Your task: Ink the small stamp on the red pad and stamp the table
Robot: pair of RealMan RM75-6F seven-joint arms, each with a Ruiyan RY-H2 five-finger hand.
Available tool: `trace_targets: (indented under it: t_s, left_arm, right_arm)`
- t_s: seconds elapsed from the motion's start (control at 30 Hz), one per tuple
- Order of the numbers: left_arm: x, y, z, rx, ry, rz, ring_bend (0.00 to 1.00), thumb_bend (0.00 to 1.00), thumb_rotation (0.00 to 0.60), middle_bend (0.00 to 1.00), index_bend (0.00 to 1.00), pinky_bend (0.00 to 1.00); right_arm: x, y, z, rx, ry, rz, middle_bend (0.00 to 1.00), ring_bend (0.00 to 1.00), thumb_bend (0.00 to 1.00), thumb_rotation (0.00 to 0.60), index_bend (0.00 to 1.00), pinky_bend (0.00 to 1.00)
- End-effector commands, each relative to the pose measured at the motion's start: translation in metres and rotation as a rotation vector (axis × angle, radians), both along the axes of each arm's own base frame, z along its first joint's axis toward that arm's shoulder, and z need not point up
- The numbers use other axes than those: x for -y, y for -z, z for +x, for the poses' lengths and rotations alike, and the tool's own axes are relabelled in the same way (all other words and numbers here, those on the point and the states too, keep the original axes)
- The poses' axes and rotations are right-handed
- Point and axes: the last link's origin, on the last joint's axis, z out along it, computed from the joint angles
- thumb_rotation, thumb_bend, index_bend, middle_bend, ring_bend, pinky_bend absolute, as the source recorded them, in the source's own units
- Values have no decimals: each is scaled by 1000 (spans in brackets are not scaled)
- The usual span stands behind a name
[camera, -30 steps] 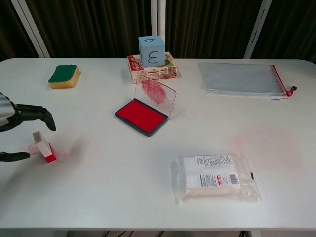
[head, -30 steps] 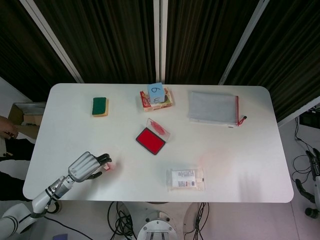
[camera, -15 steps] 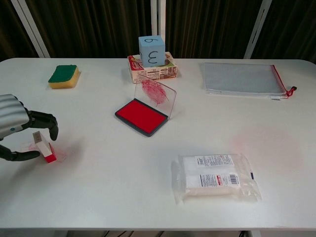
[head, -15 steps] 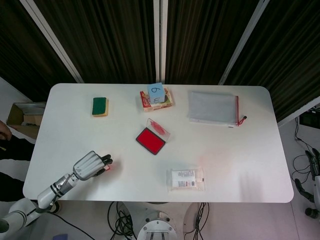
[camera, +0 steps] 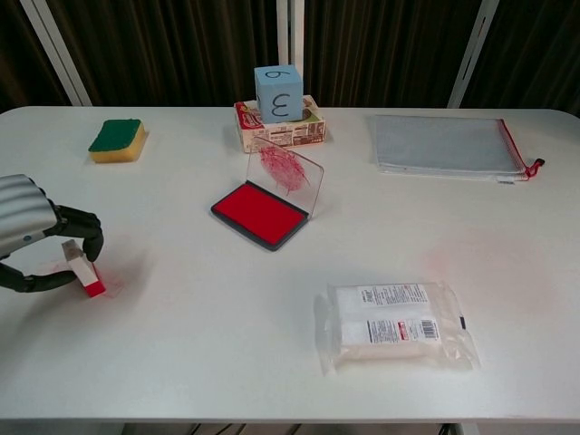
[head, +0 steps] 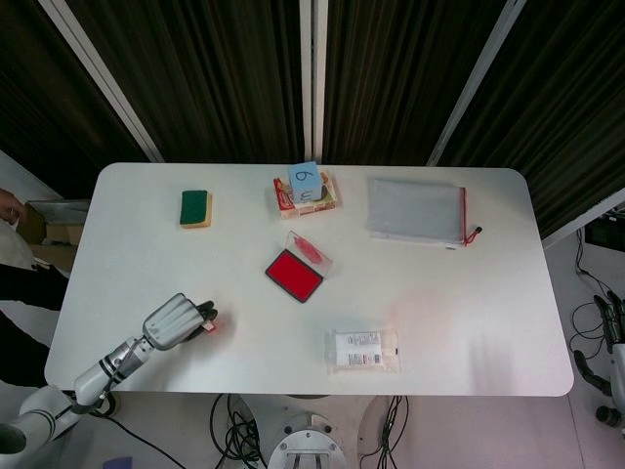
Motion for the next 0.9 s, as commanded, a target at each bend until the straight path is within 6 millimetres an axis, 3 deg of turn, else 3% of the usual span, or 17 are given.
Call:
trace_targets:
  t_s: [0.03, 0.63, 0.9]
  left_arm:
    - [0, 1, 0, 2, 1, -3, 933, 313, 600, 486, 493, 1000]
    - [-2, 0, 0, 46, -37, -9, 962, 355, 600, 556, 573, 1000]
    - [-20, -12, 28, 228, -166, -51, 976, 369, 600, 599, 615, 1000]
  right_arm:
    - [0, 1, 0, 0, 2, 2, 0, 0, 235, 600, 0, 0]
    - [-1, 0, -1, -6, 8, 5, 0, 0, 234, 600, 0, 0]
    - [2, 2, 4, -11, -4, 16, 0, 0, 234, 600, 0, 0]
